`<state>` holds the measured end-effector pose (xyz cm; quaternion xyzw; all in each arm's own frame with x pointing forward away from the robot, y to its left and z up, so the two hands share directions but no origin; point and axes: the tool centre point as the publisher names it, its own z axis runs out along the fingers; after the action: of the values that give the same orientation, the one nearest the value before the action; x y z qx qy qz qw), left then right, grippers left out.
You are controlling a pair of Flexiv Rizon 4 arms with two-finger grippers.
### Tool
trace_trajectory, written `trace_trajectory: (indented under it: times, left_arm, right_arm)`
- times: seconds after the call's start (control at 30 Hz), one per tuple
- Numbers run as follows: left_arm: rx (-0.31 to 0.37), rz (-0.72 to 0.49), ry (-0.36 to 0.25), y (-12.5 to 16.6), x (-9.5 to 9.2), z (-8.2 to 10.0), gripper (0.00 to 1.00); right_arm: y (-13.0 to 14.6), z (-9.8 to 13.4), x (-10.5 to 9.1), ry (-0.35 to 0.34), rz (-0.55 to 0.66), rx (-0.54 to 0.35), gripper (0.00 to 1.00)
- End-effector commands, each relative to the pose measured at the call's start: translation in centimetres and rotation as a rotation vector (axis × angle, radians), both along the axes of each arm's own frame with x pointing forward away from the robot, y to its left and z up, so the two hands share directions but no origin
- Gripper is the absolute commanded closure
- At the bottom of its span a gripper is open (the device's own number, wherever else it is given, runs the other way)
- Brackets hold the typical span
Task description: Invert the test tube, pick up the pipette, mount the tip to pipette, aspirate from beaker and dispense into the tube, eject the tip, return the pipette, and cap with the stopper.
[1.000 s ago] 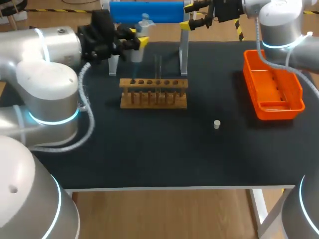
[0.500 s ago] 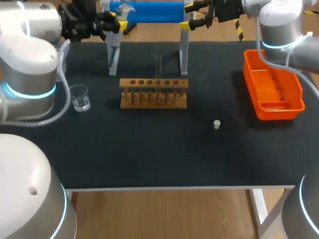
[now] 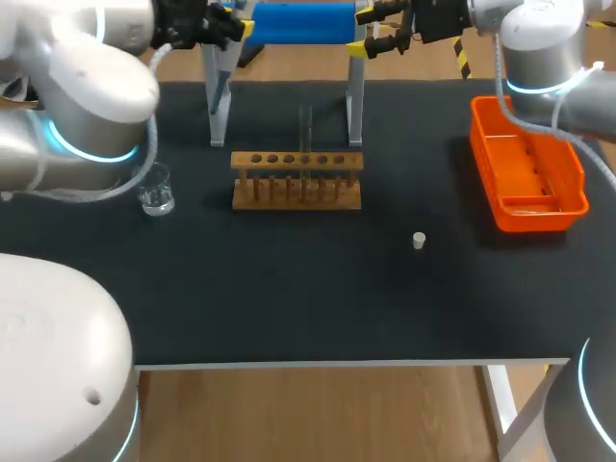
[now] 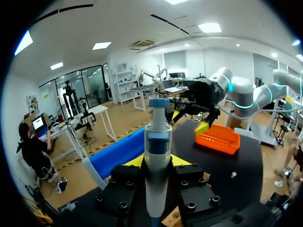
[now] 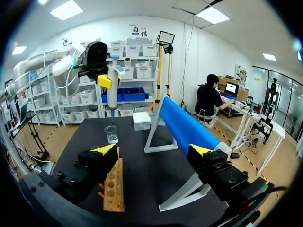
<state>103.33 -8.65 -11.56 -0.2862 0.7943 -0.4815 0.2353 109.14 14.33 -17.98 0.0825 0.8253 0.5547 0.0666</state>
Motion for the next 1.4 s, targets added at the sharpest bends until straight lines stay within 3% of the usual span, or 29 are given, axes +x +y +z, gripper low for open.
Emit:
trace_trajectory:
  times: [0.03,0.27,0.6,1.03,1.4]
  left_arm:
    - [0.098,0.104,0.063,-1.6,1.6,-0.6,1.0]
    - [0.117,0.23,0.086,-1.3,2.6,-0.9,1.0]
    - [0.132,0.375,0.071,-1.1,4.3,-1.0,1.0]
    - [0.159,0.539,0.111,0.0,7.3,-2.5,1.0]
    - [0.184,0.614,0.127,0.7,9.9,-3.3,1.0]
  right_arm:
    - [-0.1,0.1,0.1,0.002,0.003,-0.002,0.0]
    - [-0.1,0.1,0.1,0.002,0.003,-0.002,0.0]
    - [-0.1,0.1,0.1,0.002,0.003,-0.002,0.0]
    - [-0.1,0.1,0.1,0.002,0.003,-0.002,0.0]
    - [-0.1,0.1,0.1,0.002,0.003,-0.002,0.0]
